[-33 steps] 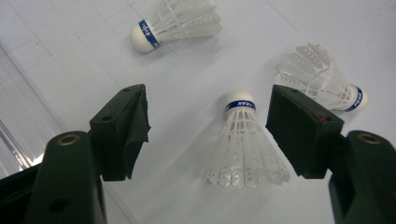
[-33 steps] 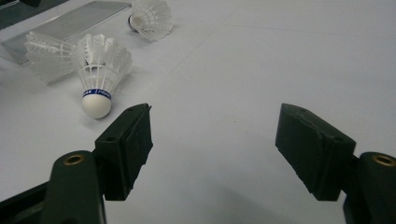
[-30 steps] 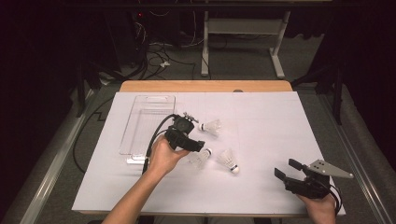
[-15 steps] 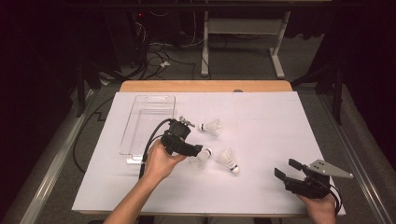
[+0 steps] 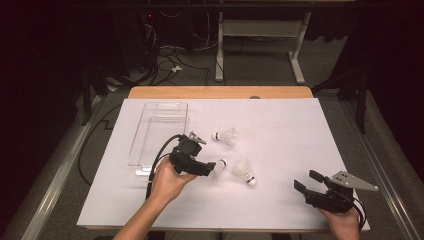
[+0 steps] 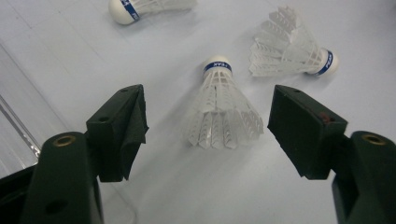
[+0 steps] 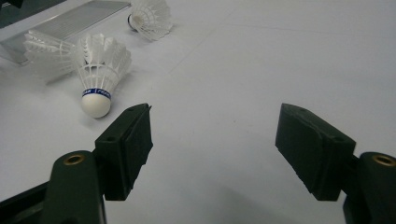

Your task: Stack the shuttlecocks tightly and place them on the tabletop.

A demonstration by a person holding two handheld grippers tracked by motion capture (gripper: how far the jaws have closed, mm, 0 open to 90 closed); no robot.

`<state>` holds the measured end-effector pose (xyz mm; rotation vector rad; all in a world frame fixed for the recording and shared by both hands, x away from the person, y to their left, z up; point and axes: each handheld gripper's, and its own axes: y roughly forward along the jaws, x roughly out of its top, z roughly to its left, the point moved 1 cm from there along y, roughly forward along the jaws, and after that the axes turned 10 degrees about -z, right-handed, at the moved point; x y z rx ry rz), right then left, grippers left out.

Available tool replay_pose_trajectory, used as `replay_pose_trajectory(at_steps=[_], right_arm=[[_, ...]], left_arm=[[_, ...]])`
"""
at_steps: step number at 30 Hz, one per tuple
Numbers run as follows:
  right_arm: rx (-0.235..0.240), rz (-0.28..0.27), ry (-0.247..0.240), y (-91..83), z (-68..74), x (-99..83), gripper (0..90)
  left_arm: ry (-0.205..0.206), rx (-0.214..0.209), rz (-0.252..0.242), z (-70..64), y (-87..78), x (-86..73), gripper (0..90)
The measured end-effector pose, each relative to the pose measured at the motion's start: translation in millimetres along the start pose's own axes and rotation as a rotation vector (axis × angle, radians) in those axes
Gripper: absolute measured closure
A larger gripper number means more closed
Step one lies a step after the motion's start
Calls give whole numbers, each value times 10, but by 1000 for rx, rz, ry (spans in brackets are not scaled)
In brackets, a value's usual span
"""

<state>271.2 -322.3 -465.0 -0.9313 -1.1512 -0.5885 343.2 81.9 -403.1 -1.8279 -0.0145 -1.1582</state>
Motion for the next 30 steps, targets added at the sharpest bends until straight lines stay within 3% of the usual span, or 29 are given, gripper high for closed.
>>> replay_pose_trajectory(at_steps=[5,17,30], right_arm=[[-3,-1,2,-3,0,0,273],[-6,-1,3,-6,-2,-1,273],[-4,-2,2,-8,-1,0,273]], left_arm=[[-3,-8,-6,-23,-9,-62,286],[52,-3,-14,-157,-53,-187,286],[60,-18,-47,-254,-142,-334,295]])
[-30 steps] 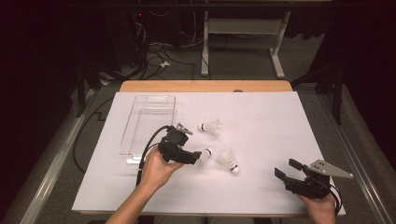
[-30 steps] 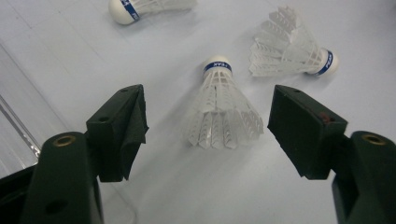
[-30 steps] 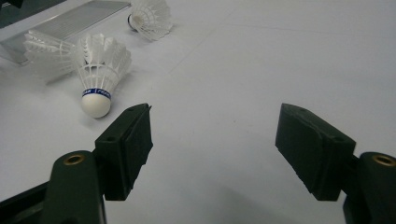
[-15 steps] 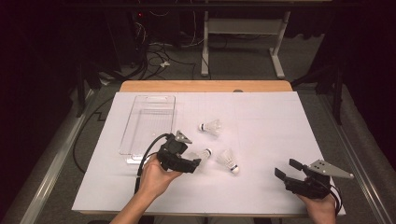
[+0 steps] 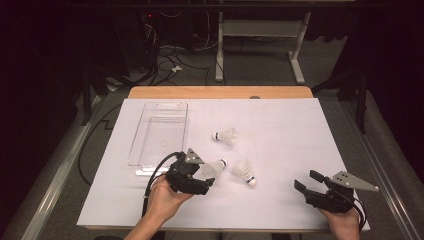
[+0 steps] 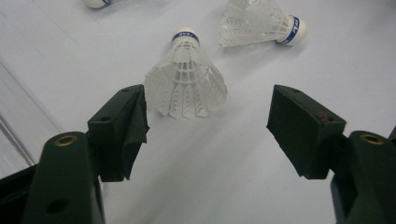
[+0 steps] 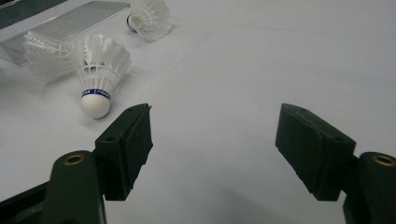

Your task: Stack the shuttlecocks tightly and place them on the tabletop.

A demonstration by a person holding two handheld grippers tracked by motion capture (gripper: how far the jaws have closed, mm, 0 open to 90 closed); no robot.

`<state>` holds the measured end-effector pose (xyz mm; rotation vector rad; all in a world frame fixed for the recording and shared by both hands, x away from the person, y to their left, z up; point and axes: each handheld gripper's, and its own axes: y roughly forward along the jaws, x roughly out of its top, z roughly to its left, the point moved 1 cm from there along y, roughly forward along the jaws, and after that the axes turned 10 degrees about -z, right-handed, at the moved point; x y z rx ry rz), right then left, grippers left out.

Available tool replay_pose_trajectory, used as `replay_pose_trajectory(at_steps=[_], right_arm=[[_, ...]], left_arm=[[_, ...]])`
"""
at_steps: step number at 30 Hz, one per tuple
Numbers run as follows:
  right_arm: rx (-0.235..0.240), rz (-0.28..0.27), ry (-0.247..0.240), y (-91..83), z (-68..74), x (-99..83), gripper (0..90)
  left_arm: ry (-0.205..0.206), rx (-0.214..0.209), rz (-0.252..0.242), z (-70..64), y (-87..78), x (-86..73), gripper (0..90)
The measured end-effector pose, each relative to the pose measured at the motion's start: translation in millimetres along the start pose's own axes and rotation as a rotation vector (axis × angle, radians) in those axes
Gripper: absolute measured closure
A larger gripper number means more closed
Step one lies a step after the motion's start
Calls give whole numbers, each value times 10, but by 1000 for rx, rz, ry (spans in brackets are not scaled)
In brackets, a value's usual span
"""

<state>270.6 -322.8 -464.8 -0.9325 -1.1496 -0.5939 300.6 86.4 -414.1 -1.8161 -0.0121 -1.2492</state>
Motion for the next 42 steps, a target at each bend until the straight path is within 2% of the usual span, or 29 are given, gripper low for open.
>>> replay_pose_trajectory(at_steps=[25,42], right_arm=[[-2,5,0,8,2,-3,273],[-5,14,0,25,5,-8,273]], left_arm=[[-20,11,1,0,-93,-228,305],[-44,38,-16,84,-232,-415,308]])
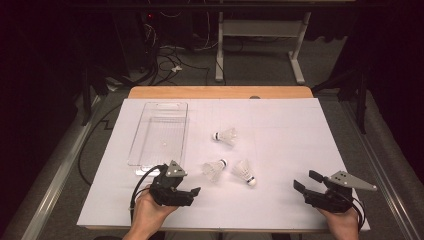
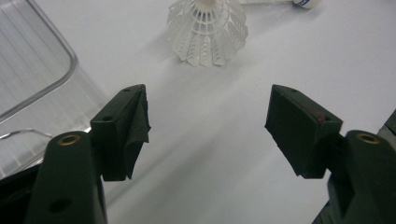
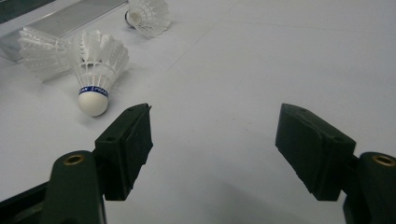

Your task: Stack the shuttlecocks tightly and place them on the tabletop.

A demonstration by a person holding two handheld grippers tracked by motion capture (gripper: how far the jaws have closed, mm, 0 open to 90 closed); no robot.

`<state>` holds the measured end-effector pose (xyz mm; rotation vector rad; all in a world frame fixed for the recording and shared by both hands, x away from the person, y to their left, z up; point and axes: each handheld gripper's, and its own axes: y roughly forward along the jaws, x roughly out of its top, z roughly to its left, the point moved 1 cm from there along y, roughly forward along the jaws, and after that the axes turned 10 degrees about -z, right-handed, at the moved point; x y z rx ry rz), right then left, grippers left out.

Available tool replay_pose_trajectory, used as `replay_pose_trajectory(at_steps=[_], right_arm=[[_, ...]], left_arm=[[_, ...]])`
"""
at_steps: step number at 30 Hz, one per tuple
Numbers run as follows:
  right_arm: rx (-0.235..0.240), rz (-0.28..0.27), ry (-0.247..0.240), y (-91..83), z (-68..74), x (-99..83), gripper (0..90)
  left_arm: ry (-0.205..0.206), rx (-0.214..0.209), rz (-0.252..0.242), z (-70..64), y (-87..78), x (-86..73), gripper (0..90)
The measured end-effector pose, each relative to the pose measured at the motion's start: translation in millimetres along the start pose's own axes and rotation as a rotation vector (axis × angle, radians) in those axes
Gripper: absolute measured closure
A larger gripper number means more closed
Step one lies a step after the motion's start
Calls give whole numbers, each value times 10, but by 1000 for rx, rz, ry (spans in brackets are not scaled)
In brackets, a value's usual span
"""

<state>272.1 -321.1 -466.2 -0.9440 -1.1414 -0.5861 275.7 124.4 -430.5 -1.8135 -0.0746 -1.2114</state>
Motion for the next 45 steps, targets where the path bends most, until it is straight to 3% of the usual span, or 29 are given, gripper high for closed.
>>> replay_pose_trajectory(at_steps=[17,24,35,45], right_arm=[[-1,1,-3,3,1,-1,273],[-2,2,-2,4,2,-1,273],[-5,3,-2,5,3,-1,273],[-7,5,-3,5,3,-2,273]], left_arm=[[-45,38,-33,134,-145,-141,314],[-46,51,-60,211,-192,-196,316],[-99,89,-81,312,-305,-295,317],[-122,120,-96,409,-388,-381,319]])
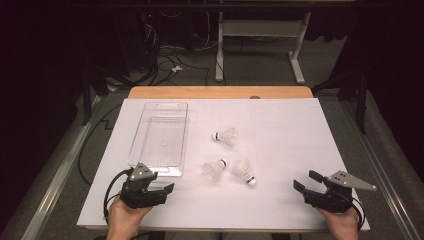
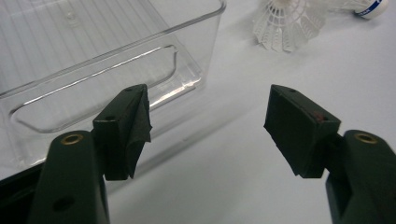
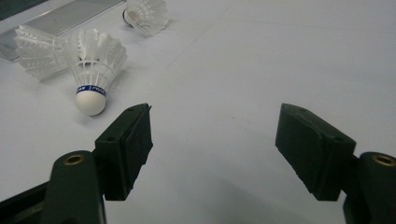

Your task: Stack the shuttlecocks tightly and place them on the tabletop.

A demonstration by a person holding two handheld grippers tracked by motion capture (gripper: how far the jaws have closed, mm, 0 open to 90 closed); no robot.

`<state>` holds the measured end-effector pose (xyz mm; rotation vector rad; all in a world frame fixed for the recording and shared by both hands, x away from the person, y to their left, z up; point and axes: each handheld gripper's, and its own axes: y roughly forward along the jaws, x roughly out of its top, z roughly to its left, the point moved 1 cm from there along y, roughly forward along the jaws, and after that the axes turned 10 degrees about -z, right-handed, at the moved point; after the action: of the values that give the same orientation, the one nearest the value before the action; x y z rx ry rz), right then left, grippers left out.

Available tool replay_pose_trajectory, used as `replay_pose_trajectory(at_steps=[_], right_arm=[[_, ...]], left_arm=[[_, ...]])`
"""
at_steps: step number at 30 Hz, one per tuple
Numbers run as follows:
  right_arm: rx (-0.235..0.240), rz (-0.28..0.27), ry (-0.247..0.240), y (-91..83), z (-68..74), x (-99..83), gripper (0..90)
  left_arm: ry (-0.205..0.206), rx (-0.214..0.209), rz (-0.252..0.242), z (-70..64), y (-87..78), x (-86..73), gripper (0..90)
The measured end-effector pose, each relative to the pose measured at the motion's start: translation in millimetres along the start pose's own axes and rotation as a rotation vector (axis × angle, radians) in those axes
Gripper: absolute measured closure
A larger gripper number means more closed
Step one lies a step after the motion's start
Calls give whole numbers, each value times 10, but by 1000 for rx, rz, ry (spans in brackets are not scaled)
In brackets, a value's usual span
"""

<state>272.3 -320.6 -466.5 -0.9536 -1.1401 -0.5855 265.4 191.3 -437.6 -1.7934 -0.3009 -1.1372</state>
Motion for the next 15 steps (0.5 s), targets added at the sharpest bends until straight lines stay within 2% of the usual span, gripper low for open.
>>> replay_pose_trajectory(at_steps=[9,15], right_arm=[[-3,0,-1,1,-1,-1,273],[-4,1,-1,1,-1,-1,273]], left_arm=[[-38,18,-31,130,-68,-52,322],[-44,36,-48,186,-99,-69,320]])
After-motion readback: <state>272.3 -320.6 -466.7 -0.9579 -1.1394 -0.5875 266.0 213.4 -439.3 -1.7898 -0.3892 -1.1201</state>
